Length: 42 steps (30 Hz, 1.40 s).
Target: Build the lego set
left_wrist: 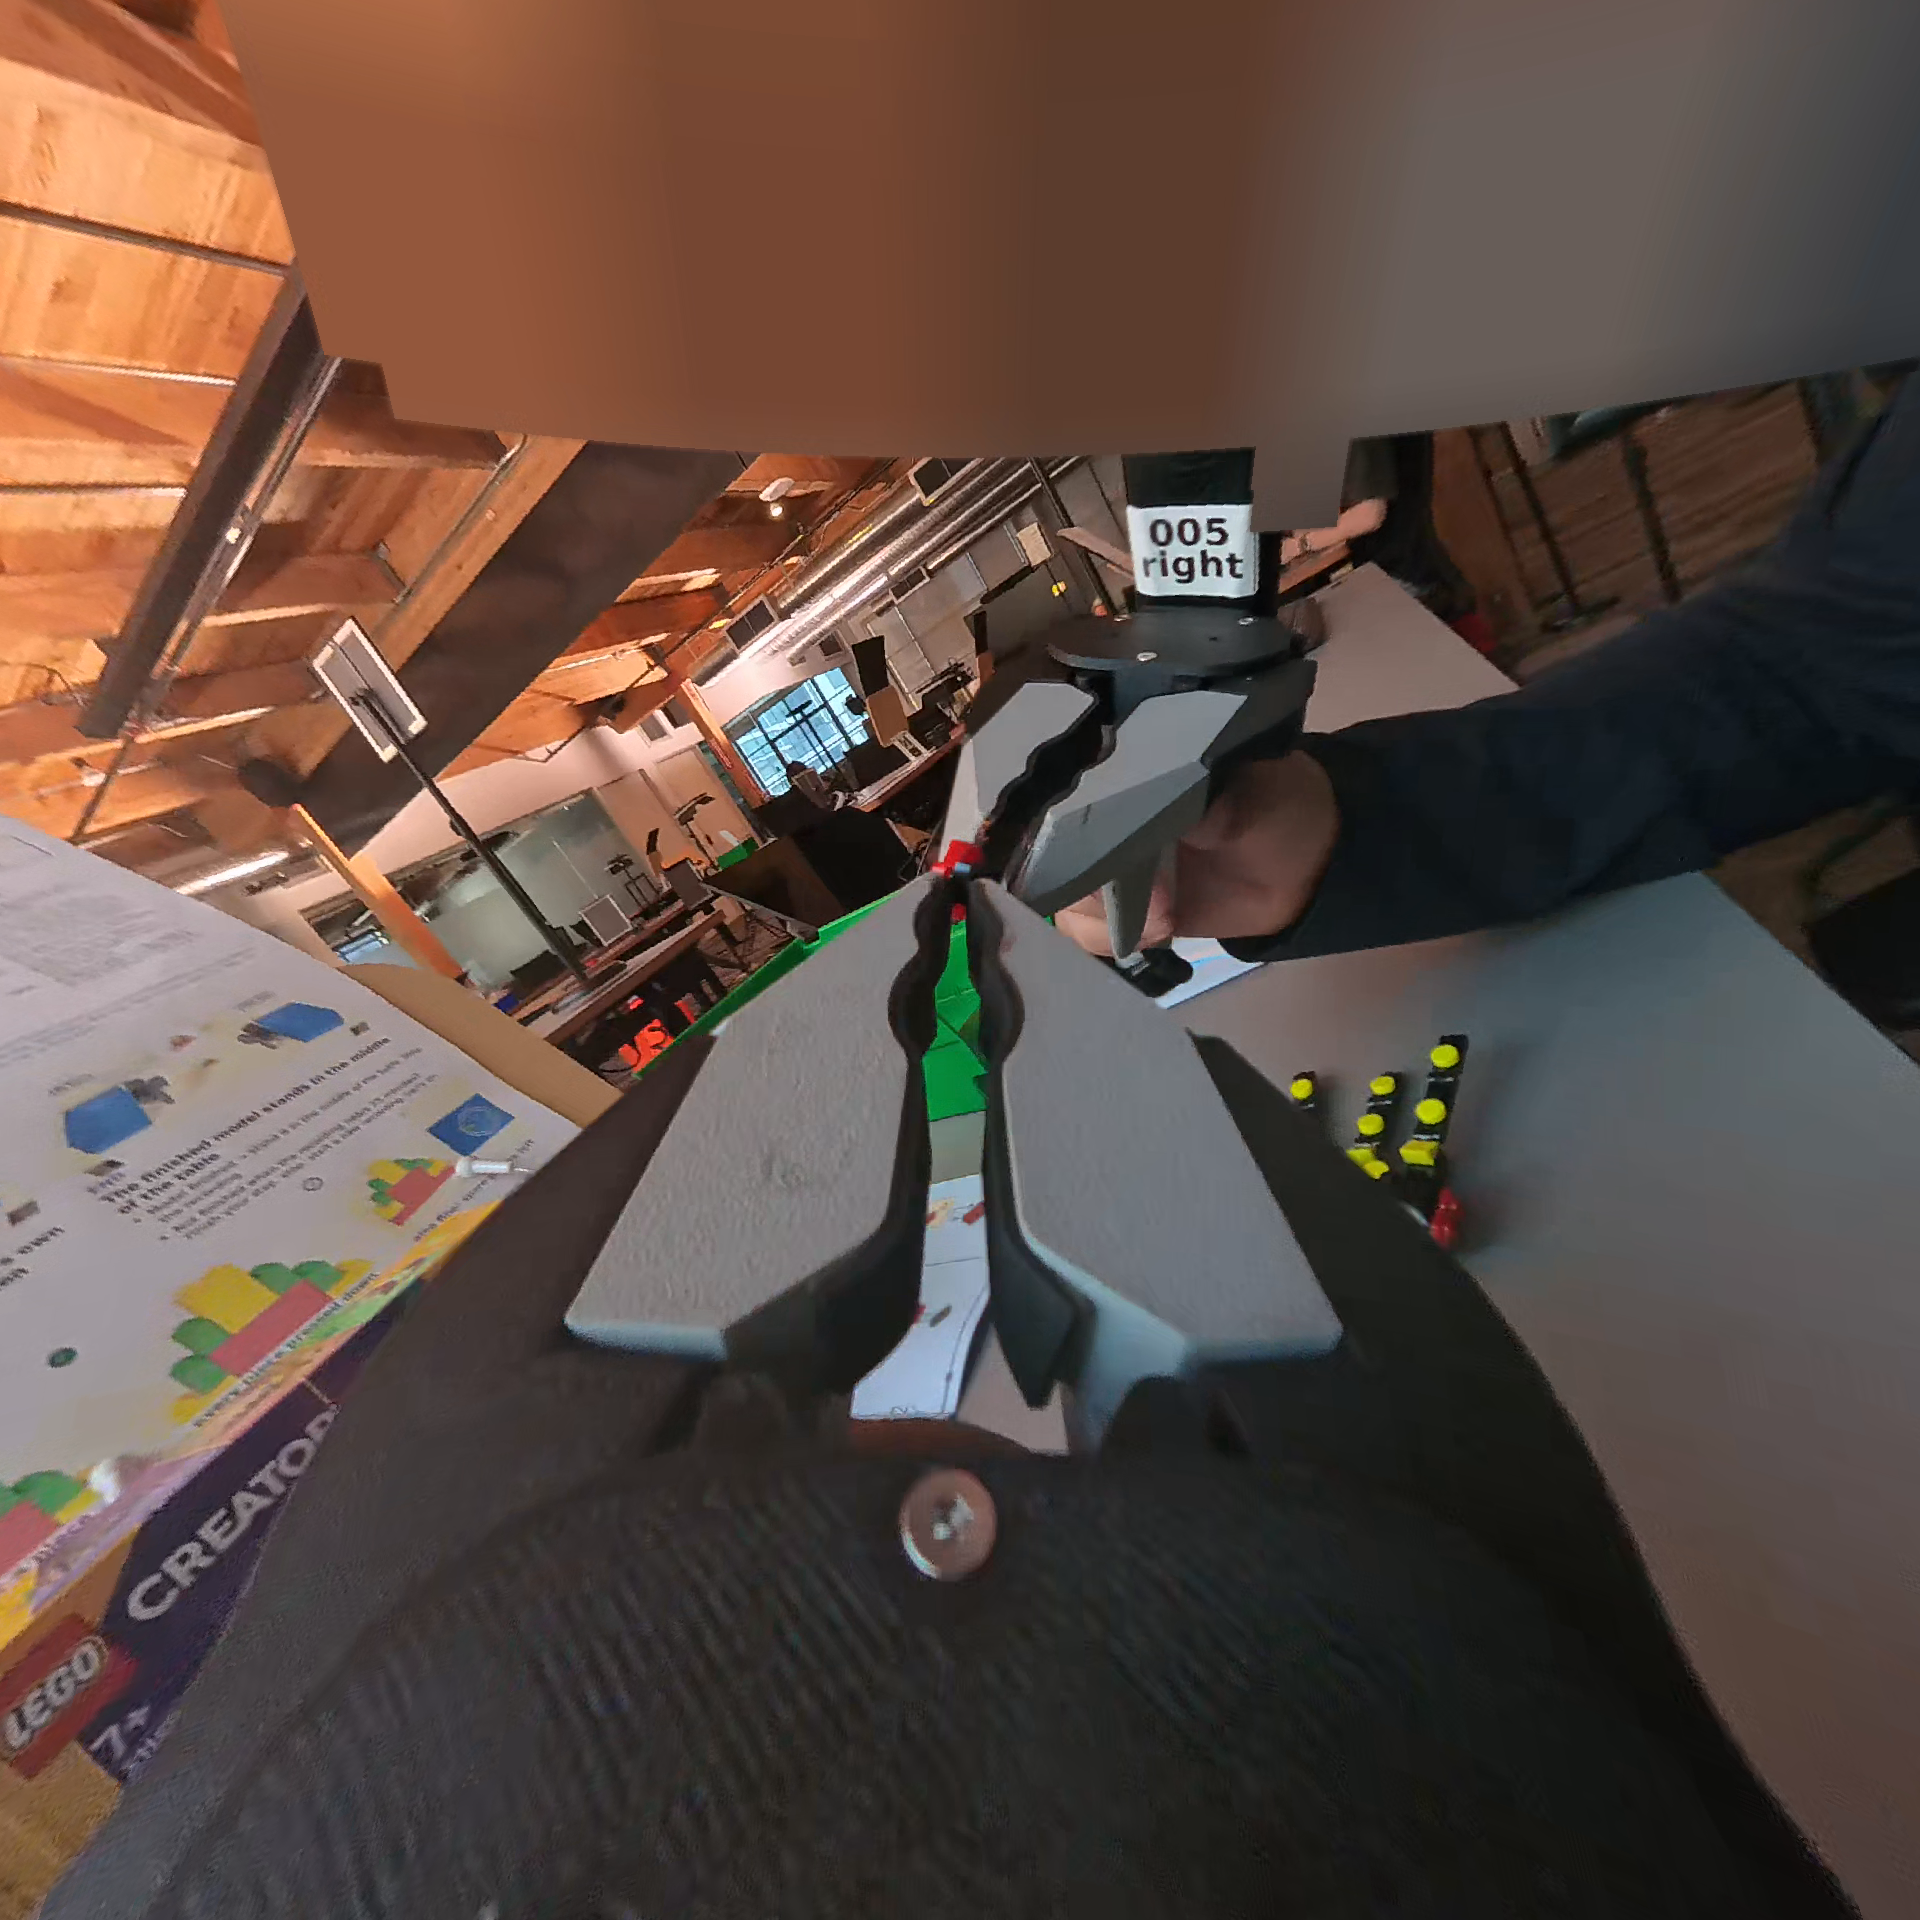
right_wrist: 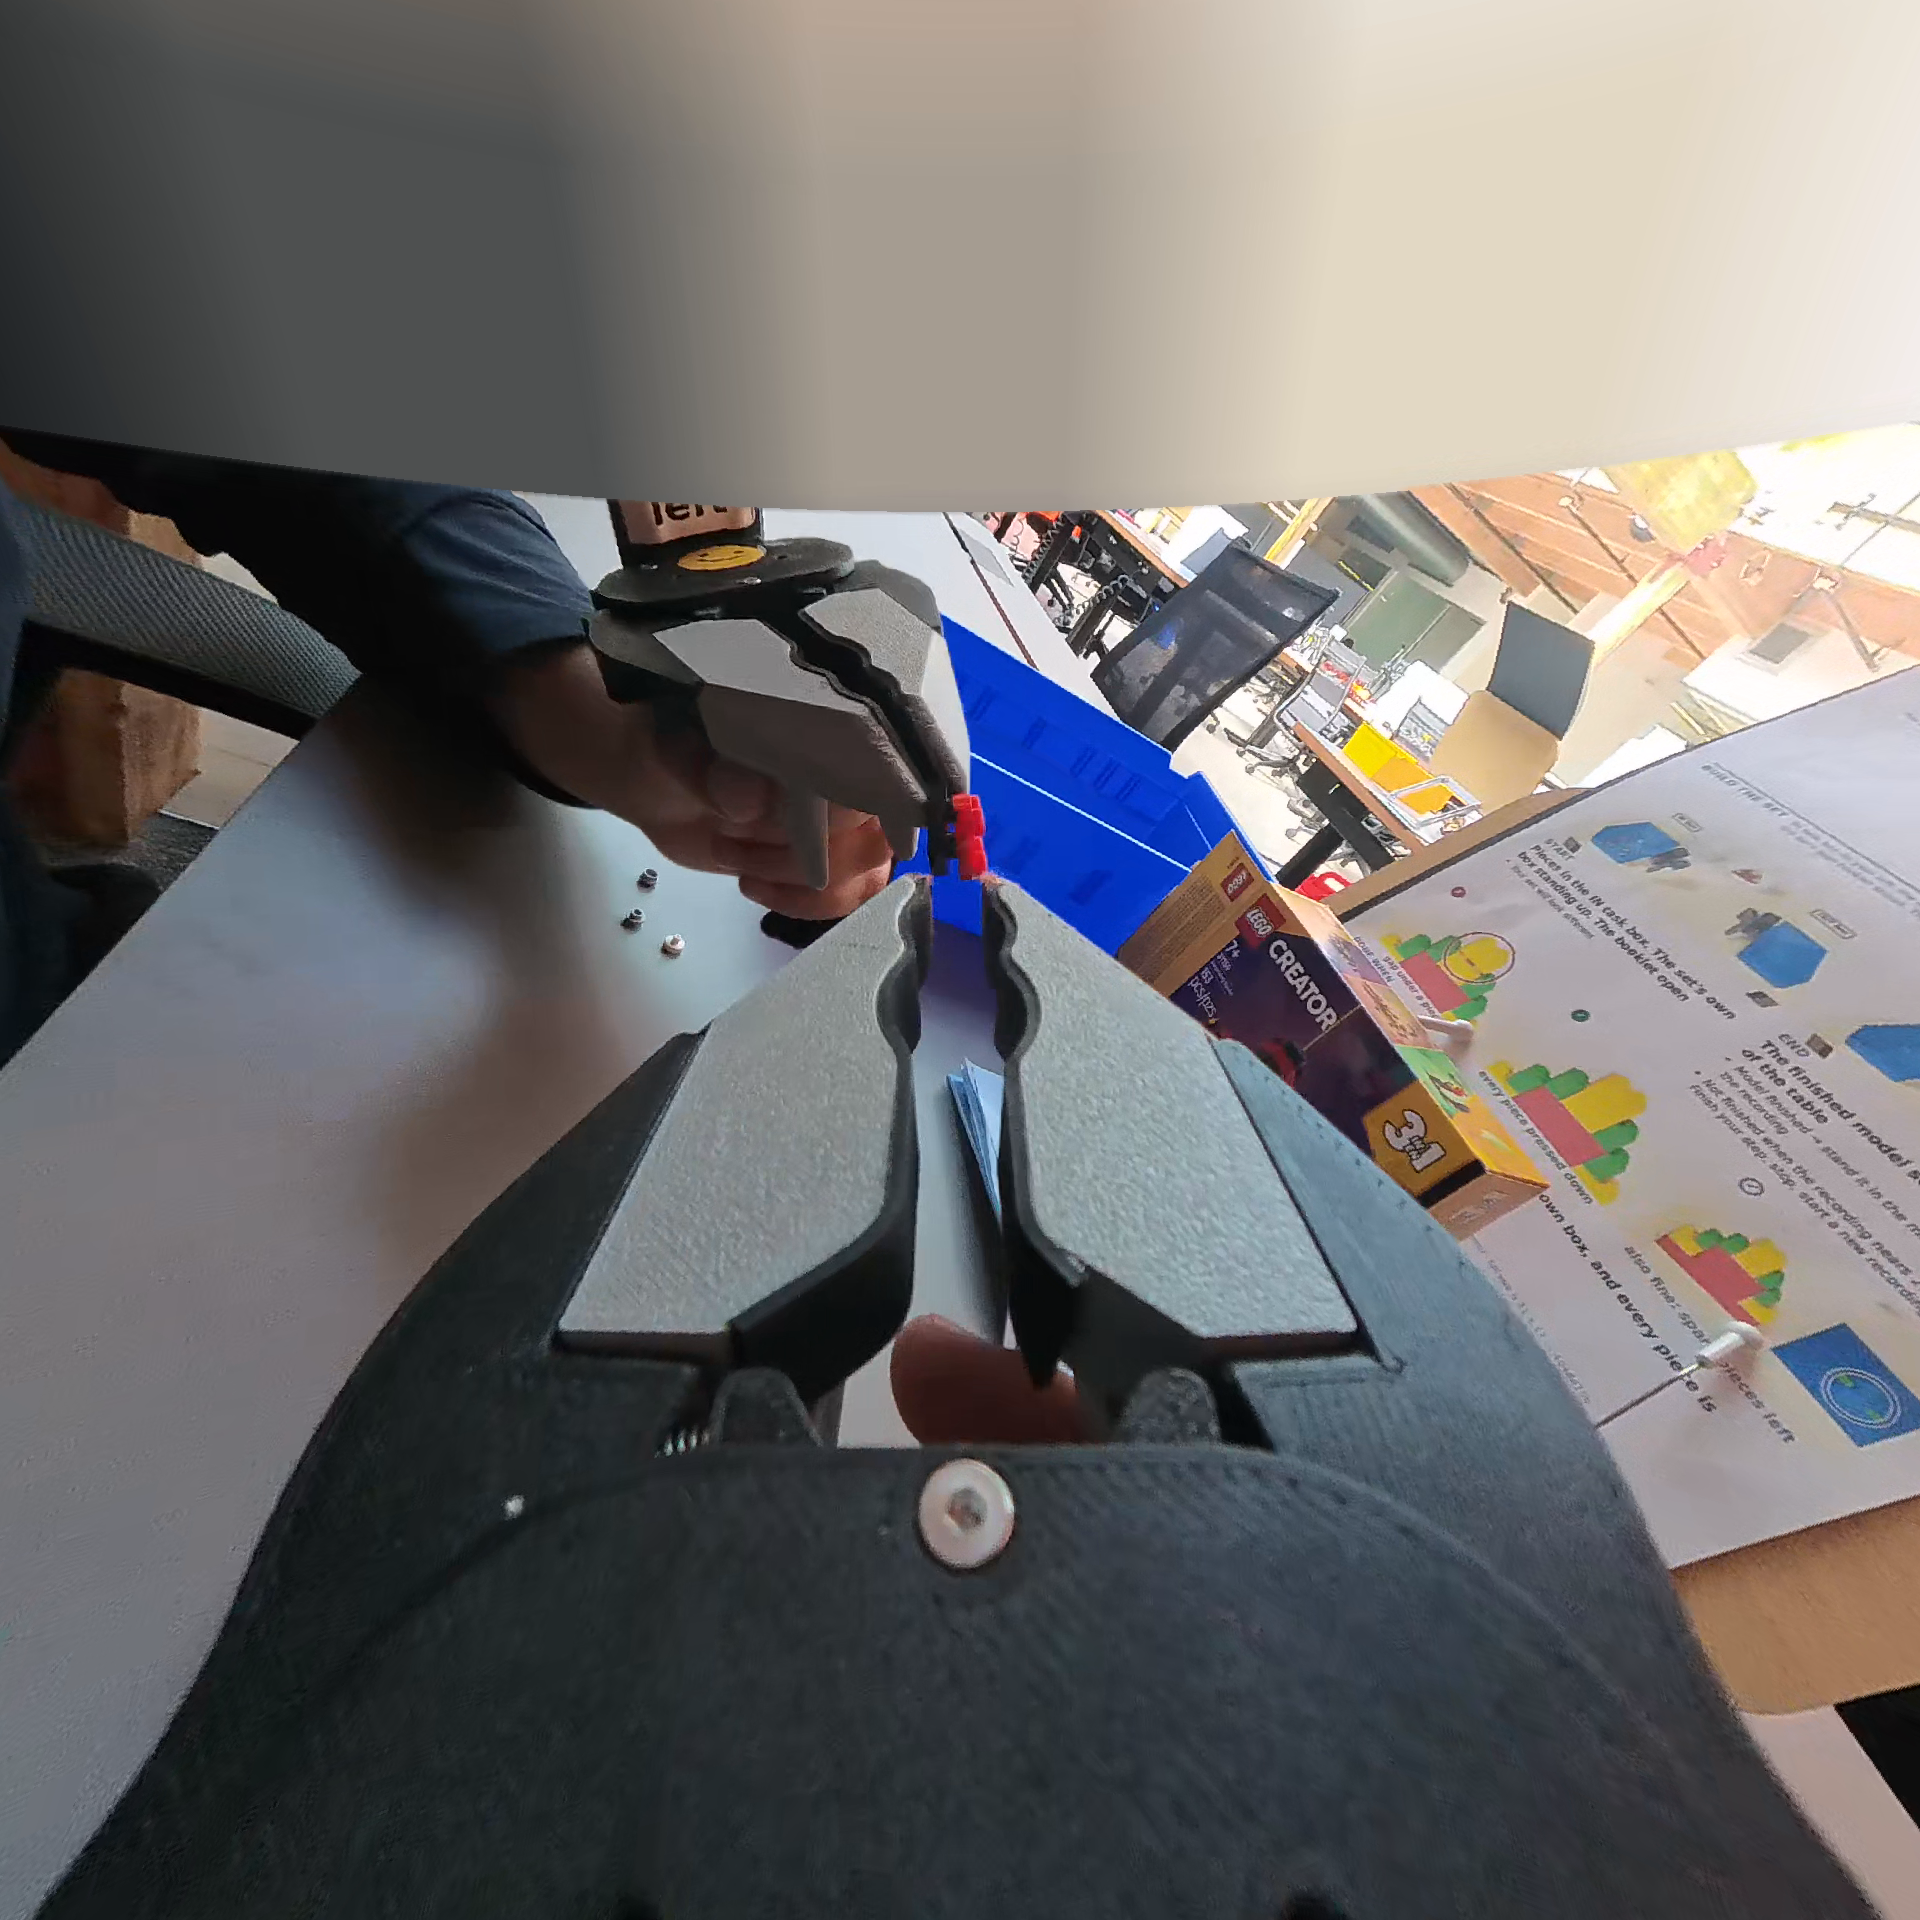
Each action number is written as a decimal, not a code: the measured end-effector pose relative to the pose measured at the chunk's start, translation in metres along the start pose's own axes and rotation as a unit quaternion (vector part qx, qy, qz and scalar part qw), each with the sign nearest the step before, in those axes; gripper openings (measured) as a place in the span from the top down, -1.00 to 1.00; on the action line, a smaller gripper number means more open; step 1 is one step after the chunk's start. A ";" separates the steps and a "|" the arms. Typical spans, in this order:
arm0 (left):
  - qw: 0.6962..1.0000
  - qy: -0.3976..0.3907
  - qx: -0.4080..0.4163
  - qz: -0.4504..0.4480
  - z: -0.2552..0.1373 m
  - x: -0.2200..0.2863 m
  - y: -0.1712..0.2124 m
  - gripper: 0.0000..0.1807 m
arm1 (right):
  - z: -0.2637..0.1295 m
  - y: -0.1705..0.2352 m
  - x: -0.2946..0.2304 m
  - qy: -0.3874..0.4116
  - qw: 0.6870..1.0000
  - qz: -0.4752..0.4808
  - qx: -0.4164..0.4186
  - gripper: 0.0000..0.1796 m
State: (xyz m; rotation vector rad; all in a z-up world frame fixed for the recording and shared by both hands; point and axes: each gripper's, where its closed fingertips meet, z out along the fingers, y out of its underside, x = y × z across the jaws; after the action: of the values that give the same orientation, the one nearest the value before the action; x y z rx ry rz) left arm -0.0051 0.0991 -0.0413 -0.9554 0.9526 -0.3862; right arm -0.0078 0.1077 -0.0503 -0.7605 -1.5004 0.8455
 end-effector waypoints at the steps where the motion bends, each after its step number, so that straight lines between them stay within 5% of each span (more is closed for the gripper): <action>1: 1.000 0.001 0.002 -0.009 0.000 -0.001 0.000 1.00 | 0.000 0.000 0.000 0.001 1.000 0.000 0.000 0.94; 25: 0.998 0.006 0.011 -0.066 0.003 0.001 0.002 1.00 | 0.003 -0.003 -0.002 0.021 0.999 -0.027 -0.001 0.96; 42: 0.997 0.005 -0.012 -0.075 0.004 -0.001 0.012 1.00 | 0.004 0.009 -0.002 -0.017 0.998 0.056 0.030 0.99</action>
State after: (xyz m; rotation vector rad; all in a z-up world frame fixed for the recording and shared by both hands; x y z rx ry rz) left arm -0.0033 0.1087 -0.0502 -1.0509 0.8976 -0.5079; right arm -0.0111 0.1105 -0.0596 -0.7944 -1.4678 0.9869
